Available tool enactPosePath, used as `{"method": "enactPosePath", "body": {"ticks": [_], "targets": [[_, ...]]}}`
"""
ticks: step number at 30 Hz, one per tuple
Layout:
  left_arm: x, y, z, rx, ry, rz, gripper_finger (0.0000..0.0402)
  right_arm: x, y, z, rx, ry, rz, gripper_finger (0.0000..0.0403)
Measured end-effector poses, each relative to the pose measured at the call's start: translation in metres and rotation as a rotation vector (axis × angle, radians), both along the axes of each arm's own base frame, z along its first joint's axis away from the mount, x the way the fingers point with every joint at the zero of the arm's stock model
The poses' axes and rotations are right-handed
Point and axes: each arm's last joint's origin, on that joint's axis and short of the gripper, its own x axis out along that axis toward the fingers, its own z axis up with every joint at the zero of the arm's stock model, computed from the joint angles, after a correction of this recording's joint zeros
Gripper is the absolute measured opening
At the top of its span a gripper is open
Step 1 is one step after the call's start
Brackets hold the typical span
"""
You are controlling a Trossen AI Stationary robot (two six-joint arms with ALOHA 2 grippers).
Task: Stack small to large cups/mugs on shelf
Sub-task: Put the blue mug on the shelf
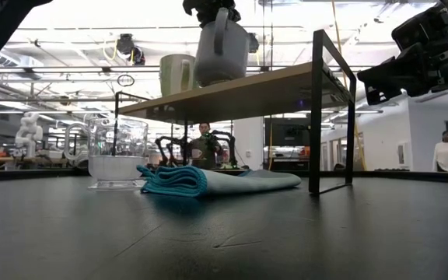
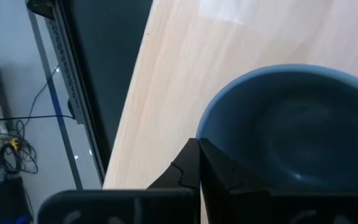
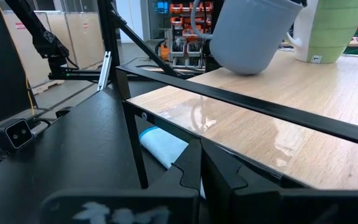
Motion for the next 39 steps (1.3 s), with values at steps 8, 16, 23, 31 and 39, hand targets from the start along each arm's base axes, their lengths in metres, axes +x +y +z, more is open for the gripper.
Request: {"method": "enactPosePath", "body": {"ticks": [8,16,23,31,39], "targets": [[-0.001,-0.008,0.001,0.013,-0.007,0.033,0.0001,0.0,0.0,0.0,0.0,0.0,0.0,0.0],[0.002,-0.023,0.003,0.128,-0.019,0.039,0.0,0.0,0.0,0.0,0.003,0.001,0.0,0.0],[0.002,-0.027,0.003,0.123,-0.02,0.032,0.0,0.0,0.0,0.0,0.009,0.001,0.0,0.0],[0.002,-0.023,0.003,0.112,-0.024,0.052,0.0011,0.0,0.0,0.0,0.011,0.001,-0.001,0.0],[0.001,-0.02,0.003,0.11,-0.019,0.077,0.0048,0.0,0.0,0.0,0.01,-0.002,-0.001,0.0]]}}
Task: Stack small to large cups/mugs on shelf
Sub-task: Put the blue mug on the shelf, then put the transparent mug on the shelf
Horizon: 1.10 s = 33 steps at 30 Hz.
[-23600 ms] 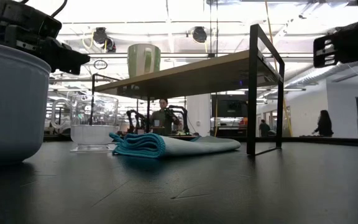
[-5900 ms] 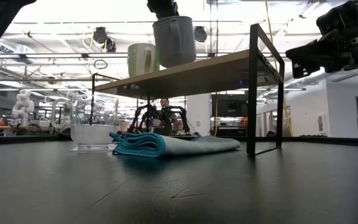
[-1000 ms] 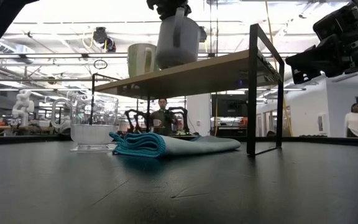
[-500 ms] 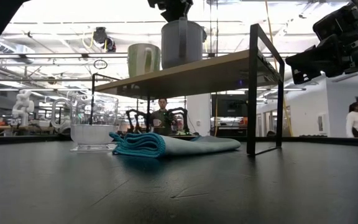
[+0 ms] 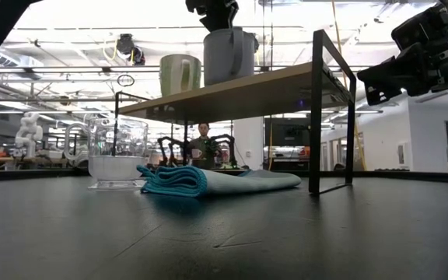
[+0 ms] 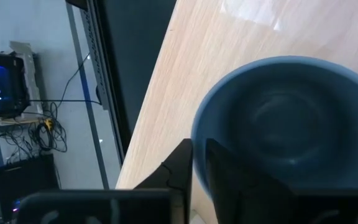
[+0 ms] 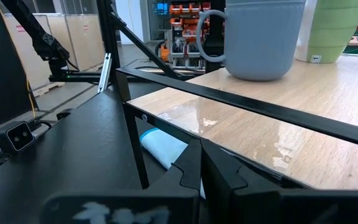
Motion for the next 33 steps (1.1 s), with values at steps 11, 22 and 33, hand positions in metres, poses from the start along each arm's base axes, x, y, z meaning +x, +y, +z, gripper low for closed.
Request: {"method": "enactPosePath", "body": {"ticks": [11,22,33], "targets": [[-0.001,-0.001,0.002,0.0,-0.008,-0.004,0.0112,0.0,0.0,0.0,0.0,0.0,0.0,0.0],[-0.047,-0.019,0.066,0.078,-0.198,-0.05,0.0124,0.0,0.0,0.0,0.005,-0.004,0.0,0.0],[-0.149,-0.043,0.142,-0.126,-0.508,-0.076,0.0053,0.0,0.0,0.001,0.007,-0.01,-0.001,0.0]]}}
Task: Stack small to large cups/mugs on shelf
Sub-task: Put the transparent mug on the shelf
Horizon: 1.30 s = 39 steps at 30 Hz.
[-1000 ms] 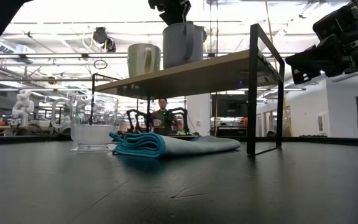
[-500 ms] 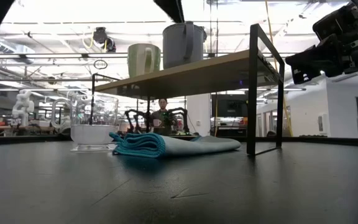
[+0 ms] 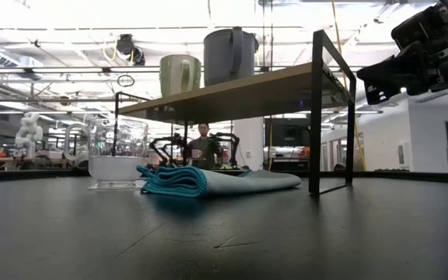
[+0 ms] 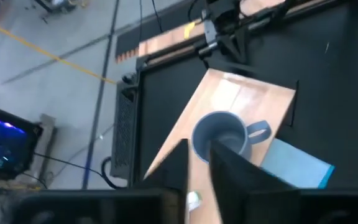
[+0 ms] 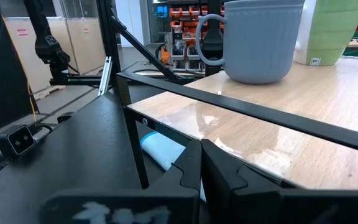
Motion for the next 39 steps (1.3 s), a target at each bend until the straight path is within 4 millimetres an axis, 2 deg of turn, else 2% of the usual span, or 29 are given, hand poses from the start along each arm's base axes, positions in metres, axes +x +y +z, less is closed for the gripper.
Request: {"method": "enactPosePath", "body": {"ticks": [2,7,14,21,33,39], "targets": [[-0.015,-0.006,0.004,0.012,-0.022,0.013,0.0016,0.0,0.0,0.0,-0.002,0.0,0.0,0.0],[-0.049,-0.011,0.002,0.046,-0.062,0.138,0.0004,0.0,0.0,0.0,-0.005,0.0,0.001,0.0],[-0.086,-0.007,-0.03,0.046,-0.123,0.263,0.0002,0.0,0.0,0.0,-0.005,0.002,0.0,0.0],[-0.099,-0.01,-0.091,-0.028,-0.264,0.242,0.0002,0.0,0.0,0.0,-0.005,0.002,0.001,0.0],[-0.104,-0.02,-0.219,-0.085,-0.455,0.159,0.0002,0.0,0.0,-0.002,-0.003,0.023,0.0,0.0],[-0.107,-0.023,-0.261,-0.122,-0.539,0.094,0.0002,0.0,0.0,-0.003,-0.005,0.03,0.001,0.0]]}}
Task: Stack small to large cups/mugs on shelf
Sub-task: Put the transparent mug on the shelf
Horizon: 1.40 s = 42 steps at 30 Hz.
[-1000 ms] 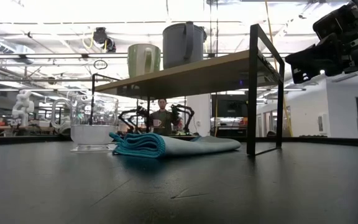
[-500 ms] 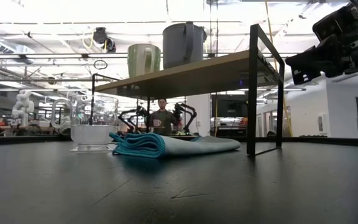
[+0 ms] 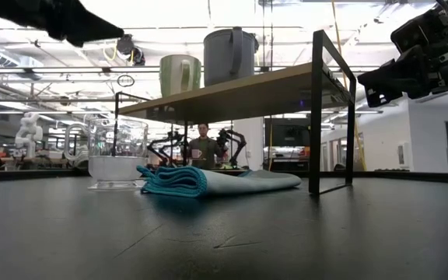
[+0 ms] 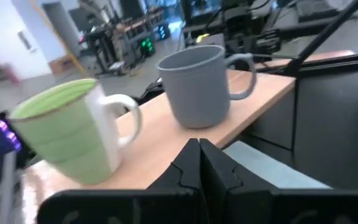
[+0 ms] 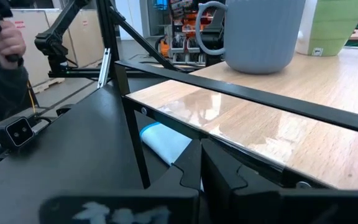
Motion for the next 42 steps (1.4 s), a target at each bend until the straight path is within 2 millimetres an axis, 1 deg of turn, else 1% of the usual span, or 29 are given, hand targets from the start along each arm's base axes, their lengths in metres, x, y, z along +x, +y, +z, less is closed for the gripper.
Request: {"method": "enactPosePath", "body": {"ticks": [2,4,14,23,26,39,42], "targets": [[-0.001,0.0,-0.01,-0.005,-0.024,-0.01,0.0002,0.0,0.0,0.0,-0.002,0.0,0.0,0.0],[-0.003,0.0,-0.016,-0.015,-0.044,-0.012,0.0004,0.0,0.0,0.0,-0.005,0.0,0.0,0.0],[-0.012,0.003,-0.048,-0.052,-0.043,-0.007,0.0002,0.0,0.0,0.0,-0.005,0.001,0.0,0.0],[-0.026,0.009,-0.084,-0.091,-0.096,0.011,0.0004,0.0,0.0,0.0,0.012,0.004,-0.002,0.0],[-0.027,0.009,-0.087,-0.1,-0.079,0.014,0.0002,0.0,0.0,-0.001,0.018,0.009,0.015,0.0],[-0.027,0.009,-0.087,-0.105,-0.079,-0.009,0.0003,0.0,0.001,-0.001,0.02,0.012,0.031,0.0],[-0.027,0.008,-0.088,-0.108,-0.07,-0.046,0.0003,0.0,0.001,-0.001,0.02,0.012,0.032,0.0]]}}
